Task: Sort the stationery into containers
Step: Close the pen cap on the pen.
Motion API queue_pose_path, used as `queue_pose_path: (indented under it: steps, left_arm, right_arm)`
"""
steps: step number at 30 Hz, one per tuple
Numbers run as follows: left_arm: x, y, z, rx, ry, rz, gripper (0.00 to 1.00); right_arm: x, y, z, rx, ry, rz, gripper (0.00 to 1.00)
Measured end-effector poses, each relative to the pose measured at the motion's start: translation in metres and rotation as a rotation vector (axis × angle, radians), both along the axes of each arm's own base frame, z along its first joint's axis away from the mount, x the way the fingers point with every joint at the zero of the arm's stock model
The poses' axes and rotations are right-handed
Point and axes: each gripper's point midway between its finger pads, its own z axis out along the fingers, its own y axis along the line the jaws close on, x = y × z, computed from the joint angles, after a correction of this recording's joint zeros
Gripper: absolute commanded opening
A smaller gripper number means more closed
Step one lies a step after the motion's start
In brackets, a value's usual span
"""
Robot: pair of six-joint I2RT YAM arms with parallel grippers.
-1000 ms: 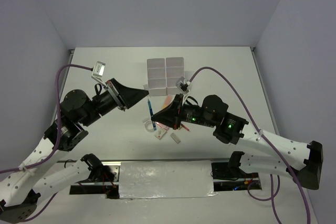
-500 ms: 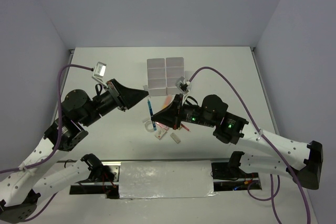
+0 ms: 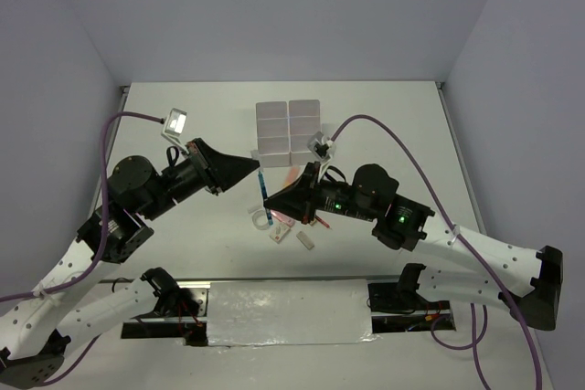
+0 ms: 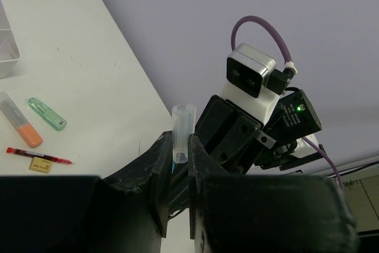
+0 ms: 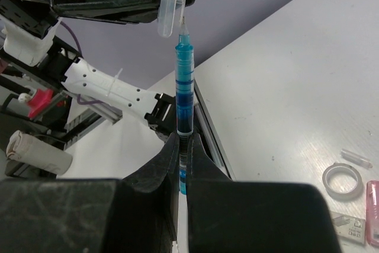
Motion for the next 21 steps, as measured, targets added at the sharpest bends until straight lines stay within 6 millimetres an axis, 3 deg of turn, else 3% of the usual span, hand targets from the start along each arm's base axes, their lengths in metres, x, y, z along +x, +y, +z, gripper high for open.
queue_pose_path:
  steps: [21]
  left_arm:
    - [0.001, -0.011, -0.019, 0.075, -0.089, -0.061, 0.0]
  right_arm:
    - [0.0, -0.003, -0.01, -0.048, 0.037, -0.011, 0.0]
